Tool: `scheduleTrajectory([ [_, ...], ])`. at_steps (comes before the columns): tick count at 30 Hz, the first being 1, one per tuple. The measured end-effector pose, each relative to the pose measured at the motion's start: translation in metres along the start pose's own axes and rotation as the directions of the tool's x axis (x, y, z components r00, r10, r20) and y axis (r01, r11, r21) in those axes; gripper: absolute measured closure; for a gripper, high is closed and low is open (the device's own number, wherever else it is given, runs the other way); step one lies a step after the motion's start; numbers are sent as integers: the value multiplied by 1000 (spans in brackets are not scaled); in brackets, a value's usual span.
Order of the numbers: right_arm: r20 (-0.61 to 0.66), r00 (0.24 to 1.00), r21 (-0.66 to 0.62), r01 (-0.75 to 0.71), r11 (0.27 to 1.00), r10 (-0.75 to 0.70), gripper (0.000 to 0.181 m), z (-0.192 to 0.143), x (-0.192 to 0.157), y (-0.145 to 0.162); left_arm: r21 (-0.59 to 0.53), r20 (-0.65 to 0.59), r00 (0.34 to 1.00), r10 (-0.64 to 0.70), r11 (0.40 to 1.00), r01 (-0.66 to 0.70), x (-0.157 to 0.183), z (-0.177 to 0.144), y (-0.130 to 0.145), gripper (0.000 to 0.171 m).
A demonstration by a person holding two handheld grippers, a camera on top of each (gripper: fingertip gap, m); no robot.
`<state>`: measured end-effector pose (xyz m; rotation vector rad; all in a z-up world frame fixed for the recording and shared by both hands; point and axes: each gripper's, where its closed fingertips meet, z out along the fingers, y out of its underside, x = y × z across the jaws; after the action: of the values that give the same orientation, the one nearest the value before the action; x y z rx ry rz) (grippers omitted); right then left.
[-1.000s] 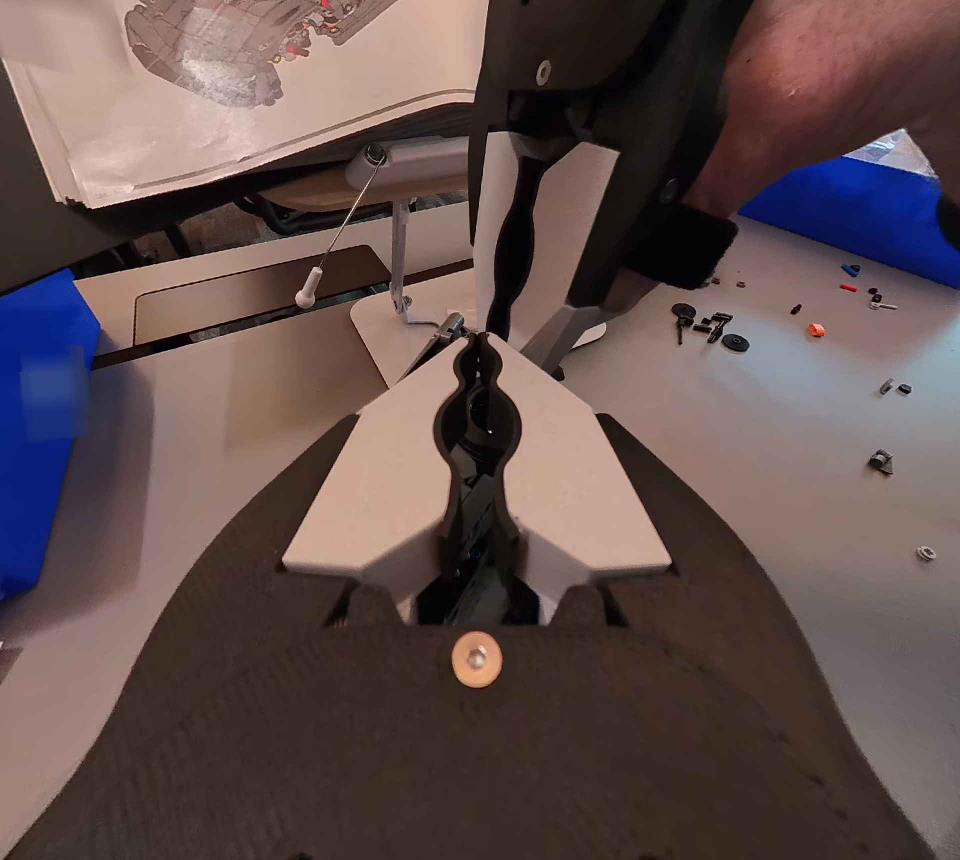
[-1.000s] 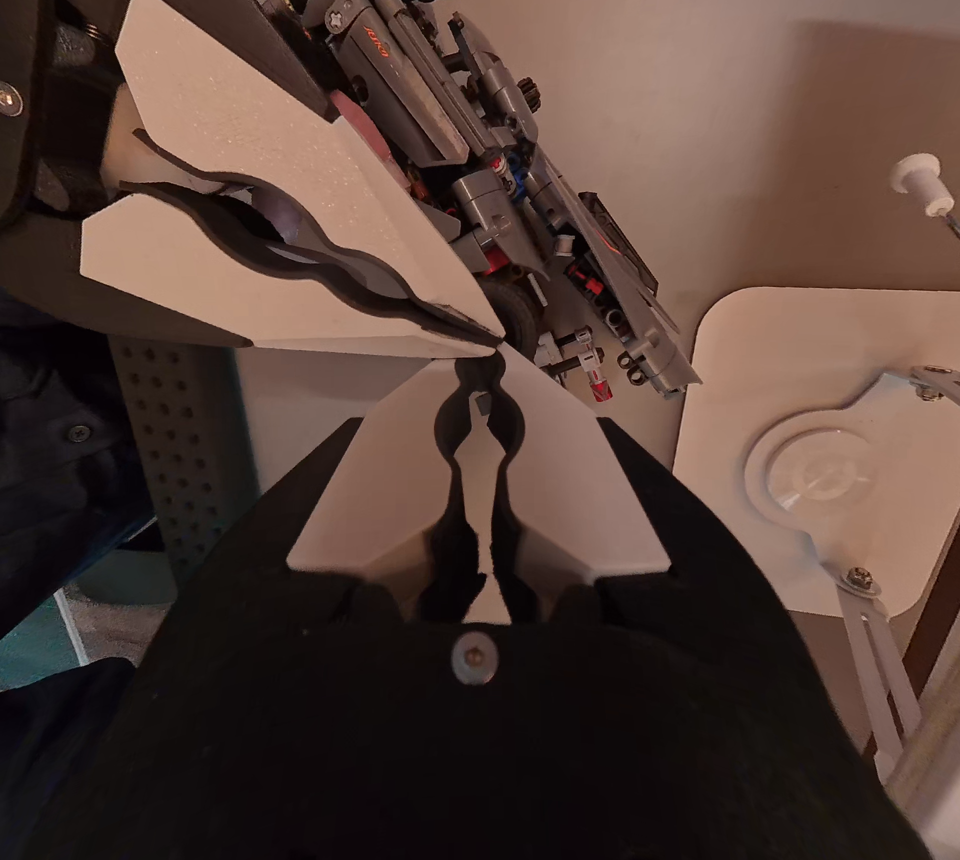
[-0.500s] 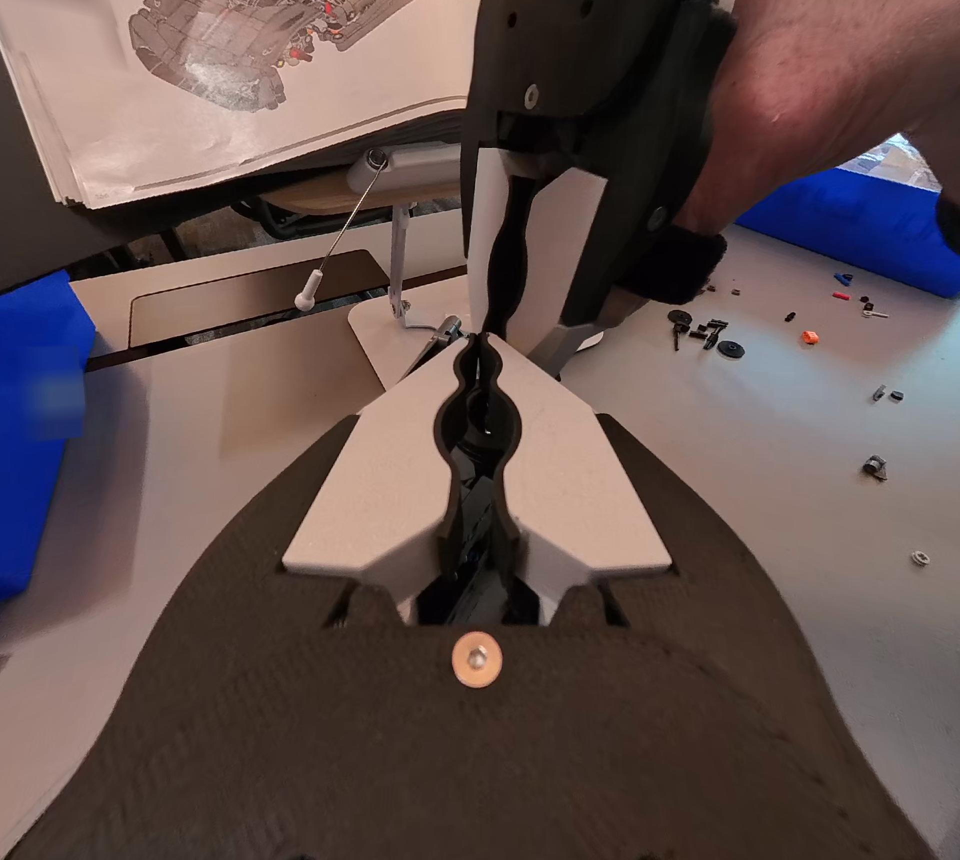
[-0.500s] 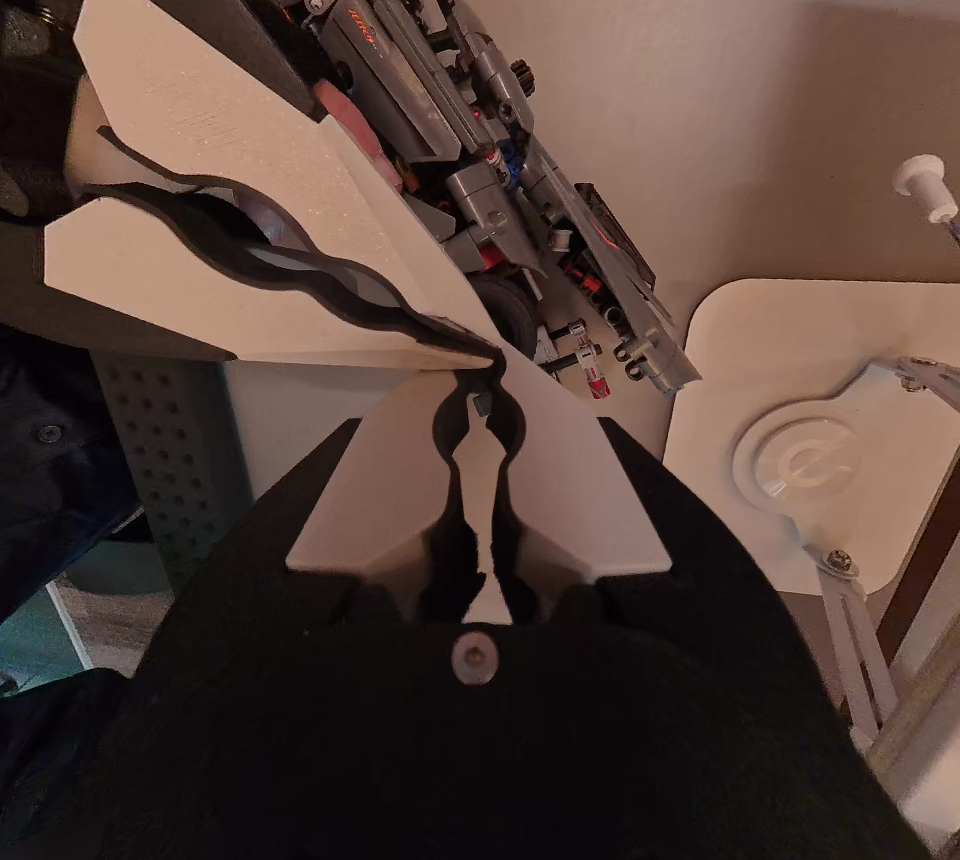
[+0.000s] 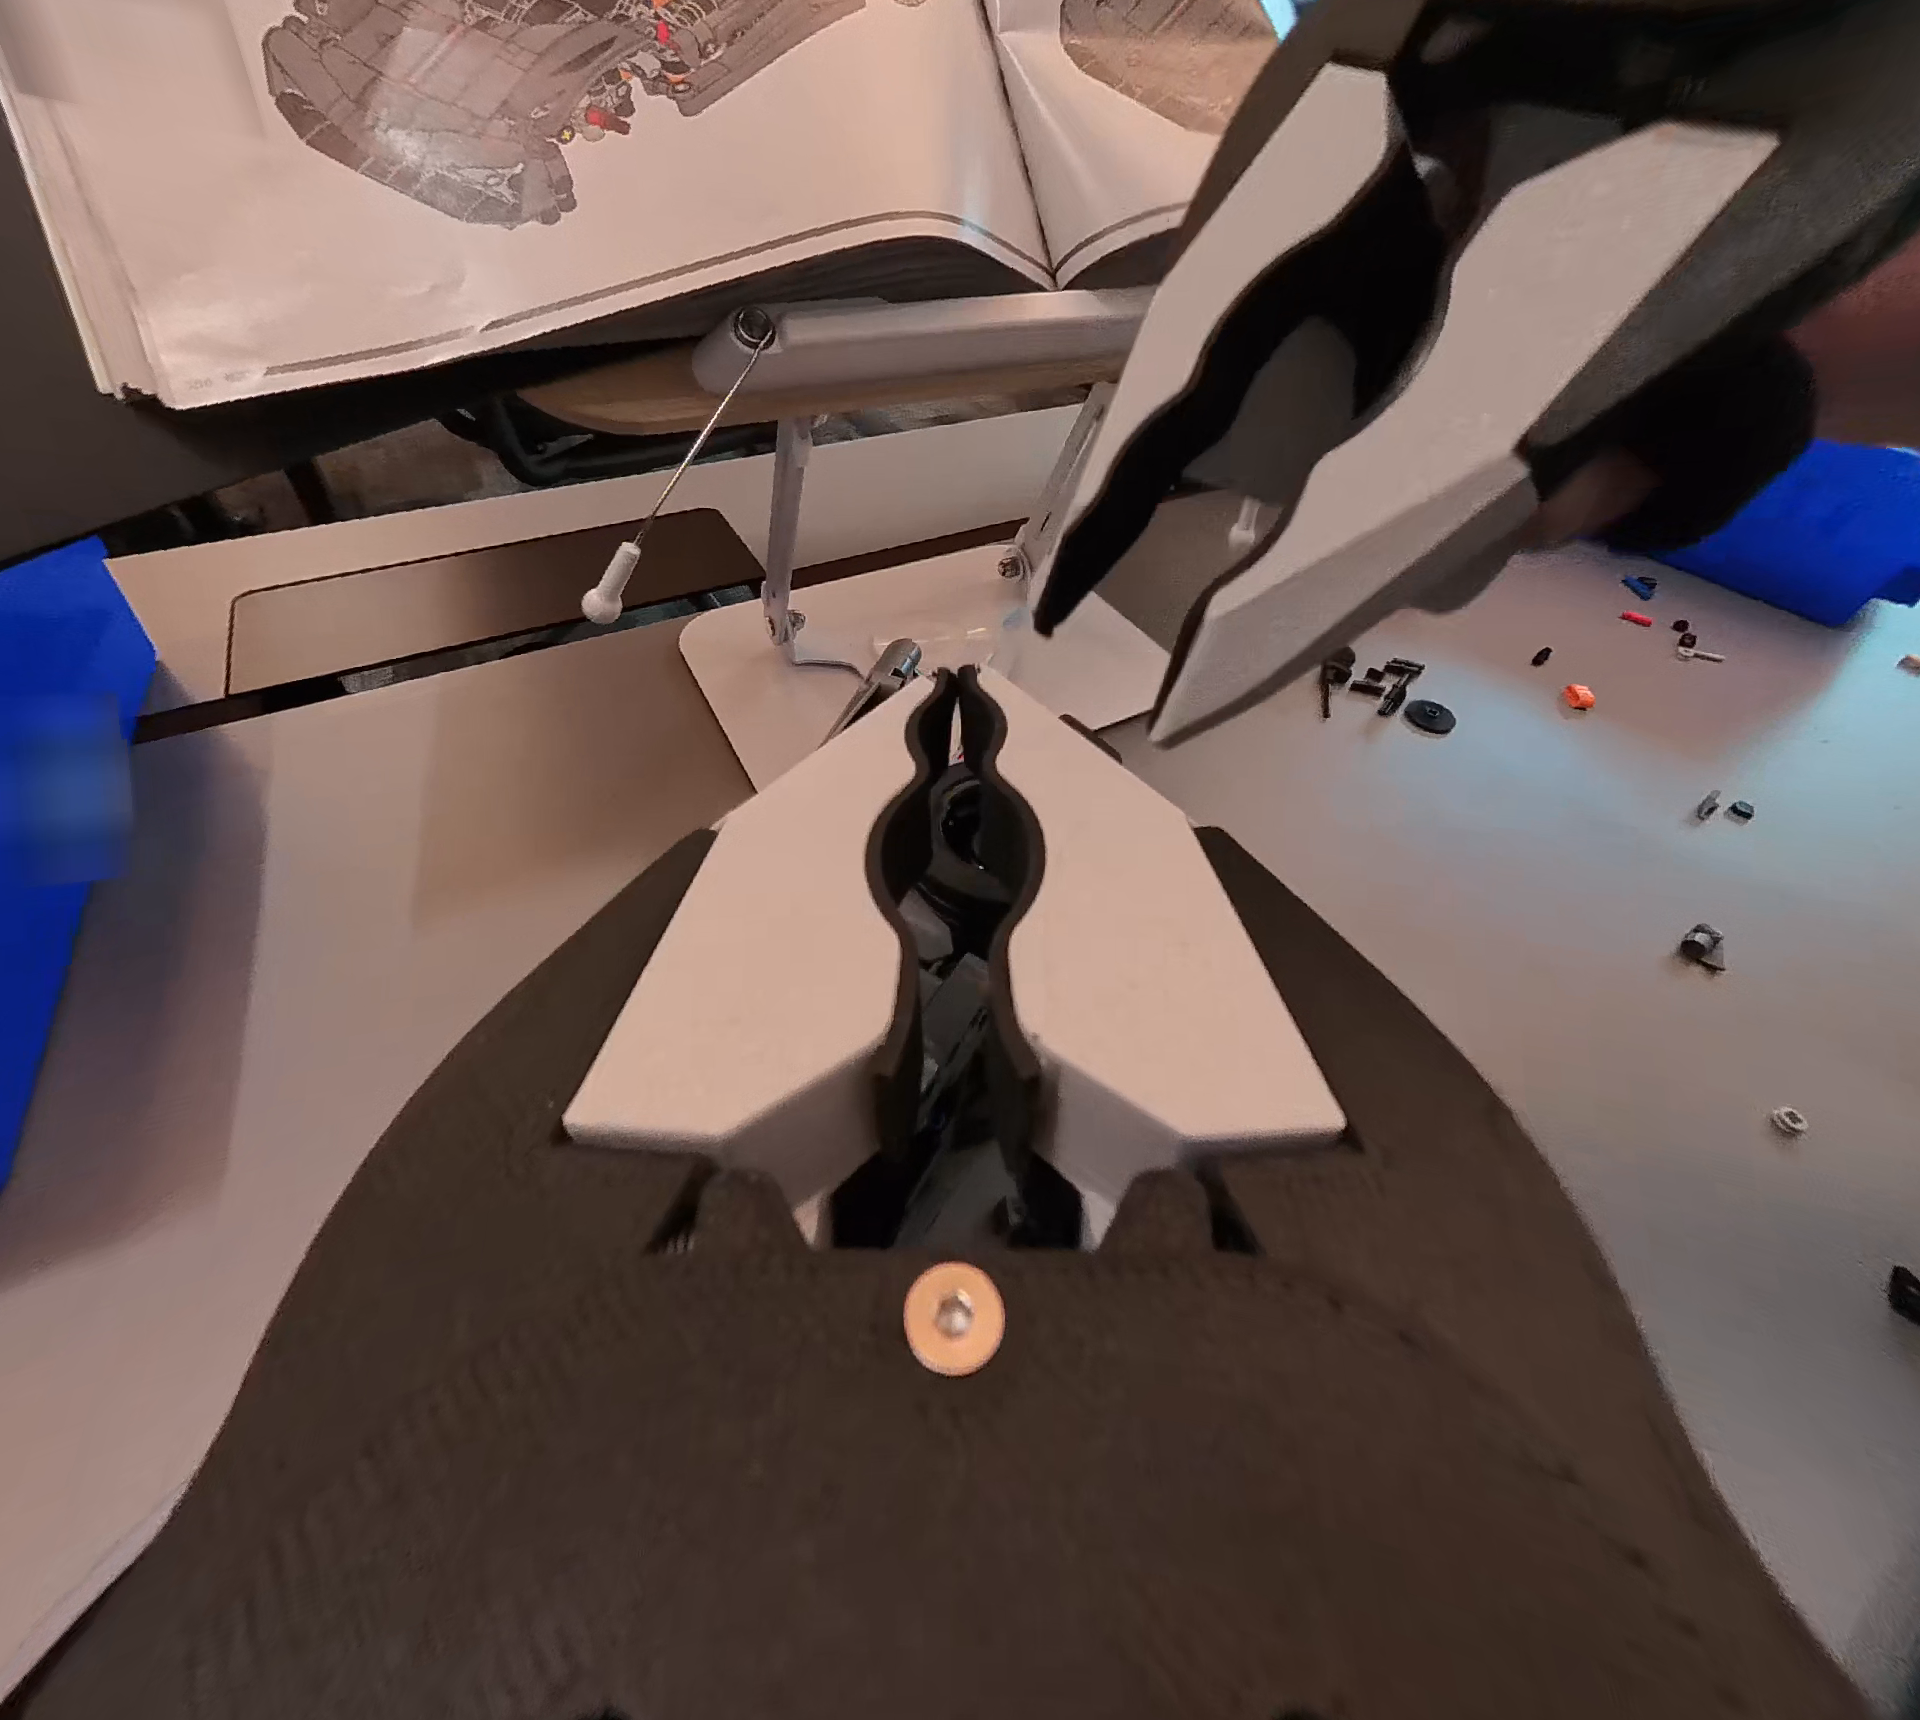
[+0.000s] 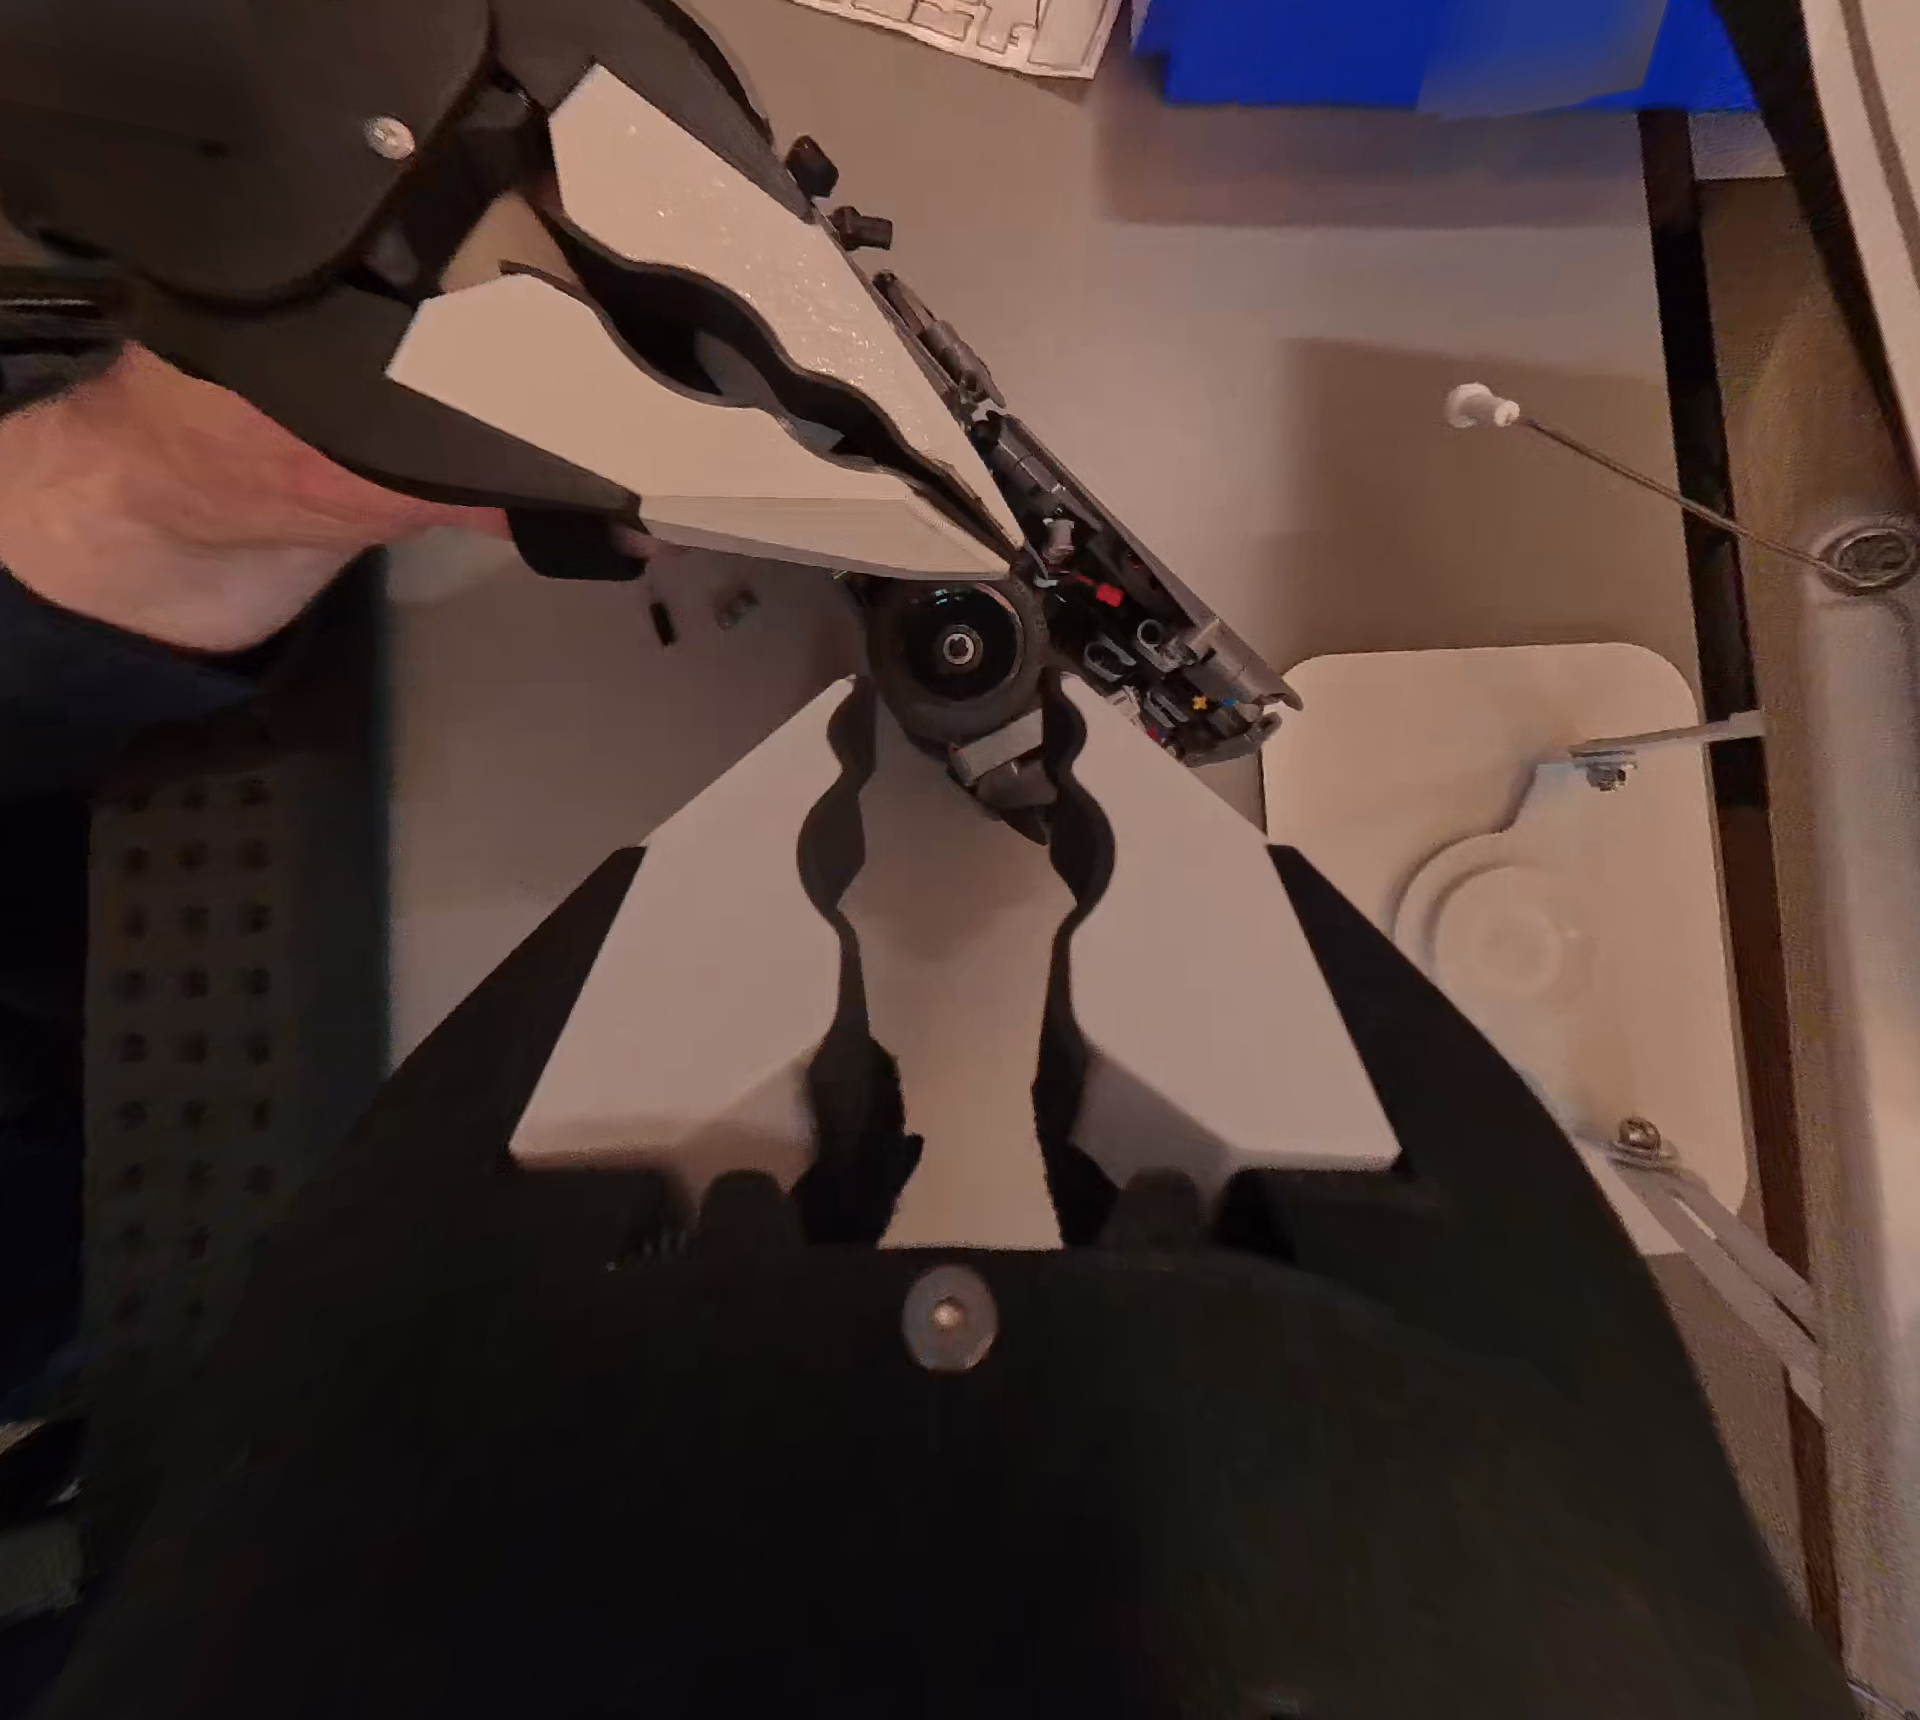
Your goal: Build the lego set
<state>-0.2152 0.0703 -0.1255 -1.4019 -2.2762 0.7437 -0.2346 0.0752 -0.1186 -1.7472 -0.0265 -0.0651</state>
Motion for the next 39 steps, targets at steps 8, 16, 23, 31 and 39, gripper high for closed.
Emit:
scheduleTrajectory([
  [8, 102, 994, -96, 50, 994, -40, 181, 30, -6, 3, 8, -9, 1000, -3, 1000, 3, 0, 0, 0, 171],
  [16, 113, 993, -185, 50, 981, -29, 181, 36, -4, 8, -1, -14, 1000, -4, 1000, 4, 1, 1, 0, 171],
  [23, 69, 997, -237, 49, 970, -33, 181, 34, 4, 8, -1, -19, 1000, -6, 1000, 6, 1, 1, 0, 171],
  [31, 117, 993, -222, 47, 974, -21, 181, 34, -2, 8, -3, -20, 1000, -6, 1000, 6, 2, 1, 1, 171],
  [39, 120, 993, -227, 35, 973, -8, 181, 35, 1, 9, -4, -21, 1000, -6, 1000, 6, 2, 1, 1, 171],
])
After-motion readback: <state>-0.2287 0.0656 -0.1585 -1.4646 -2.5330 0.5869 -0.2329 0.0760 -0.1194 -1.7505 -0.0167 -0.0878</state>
